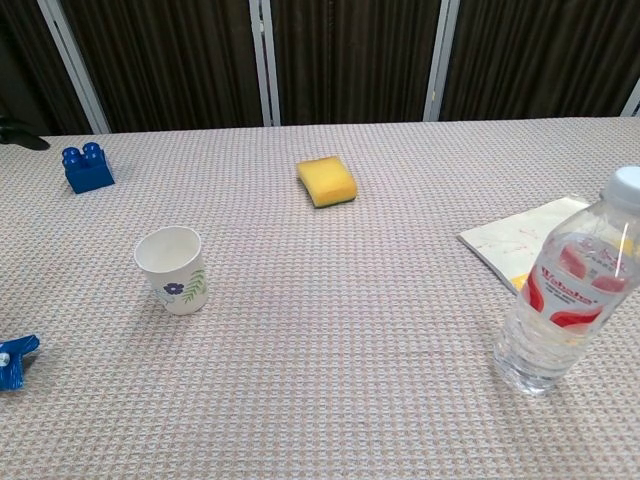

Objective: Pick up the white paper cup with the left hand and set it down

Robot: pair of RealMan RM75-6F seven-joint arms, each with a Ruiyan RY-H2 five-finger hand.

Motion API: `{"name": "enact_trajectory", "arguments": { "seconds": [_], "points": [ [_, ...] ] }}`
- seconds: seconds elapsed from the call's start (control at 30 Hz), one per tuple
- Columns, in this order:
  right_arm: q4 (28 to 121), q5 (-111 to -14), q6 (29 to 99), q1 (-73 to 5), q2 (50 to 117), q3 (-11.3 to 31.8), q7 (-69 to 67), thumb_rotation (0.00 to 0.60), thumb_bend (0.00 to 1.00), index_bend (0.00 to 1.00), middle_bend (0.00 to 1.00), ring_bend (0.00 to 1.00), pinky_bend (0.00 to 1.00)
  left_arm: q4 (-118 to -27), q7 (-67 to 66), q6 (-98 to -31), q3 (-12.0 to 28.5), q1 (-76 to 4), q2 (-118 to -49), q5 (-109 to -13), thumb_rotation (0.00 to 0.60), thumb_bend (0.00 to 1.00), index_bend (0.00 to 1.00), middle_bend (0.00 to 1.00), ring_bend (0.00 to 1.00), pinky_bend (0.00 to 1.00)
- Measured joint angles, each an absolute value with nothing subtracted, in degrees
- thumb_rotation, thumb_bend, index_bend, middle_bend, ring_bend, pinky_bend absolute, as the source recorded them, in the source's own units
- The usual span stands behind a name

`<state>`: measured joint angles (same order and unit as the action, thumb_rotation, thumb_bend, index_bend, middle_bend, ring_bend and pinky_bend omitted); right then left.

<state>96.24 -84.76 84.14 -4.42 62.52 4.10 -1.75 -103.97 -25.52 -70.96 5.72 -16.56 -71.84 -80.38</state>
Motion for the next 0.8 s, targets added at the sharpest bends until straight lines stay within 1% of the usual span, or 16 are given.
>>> {"name": "enact_trajectory", "arguments": {
  "seconds": [0.23,0.37,0.57,0.67,0.8],
  "points": [
    [96.1,-84.3,84.0,-4.4,62.2,4.4,-2.8,0.6,0.06,0.0,0.0,0.0,0.0,-104.6,-36.1,-64.5,9.1,-22.9,-76.5,-69.1,0.6,0.02,0.14,0.0,0.0,0.0],
    [96.0,-84.2,83.8,-4.5,62.1,4.5,-3.2,0.6,0.06,0.0,0.0,0.0,0.0,-104.5,-40.6,-62.1,10.4,-26.4,-79.3,-62.5,0.6,0.02,0.15,0.0,0.0,0.0],
    [96.0,-84.2,83.8,-4.5,61.9,4.5,-3.8,0.6,0.06,0.0,0.0,0.0,0.0,-103.9,-46.7,-61.0,11.3,-31.1,-84.1,-55.1,0.6,0.02,0.17,0.0,0.0,0.0],
    [96.0,-84.1,83.8,-4.5,61.7,4.6,-4.2,0.6,0.06,0.0,0.0,0.0,0.0,-103.1,-48.6,-61.4,11.4,-33.1,-86.3,-52.0,0.6,0.04,0.21,0.0,0.0,0.0],
    [95.9,-84.1,83.8,-4.5,61.6,4.7,-4.8,0.6,0.06,0.0,0.0,0.0,0.0,-101.8,-50.0,-62.1,11.4,-35.0,-88.5,-48.9,0.6,0.11,0.29,0.0,0.0,0.0]
  ]
}}
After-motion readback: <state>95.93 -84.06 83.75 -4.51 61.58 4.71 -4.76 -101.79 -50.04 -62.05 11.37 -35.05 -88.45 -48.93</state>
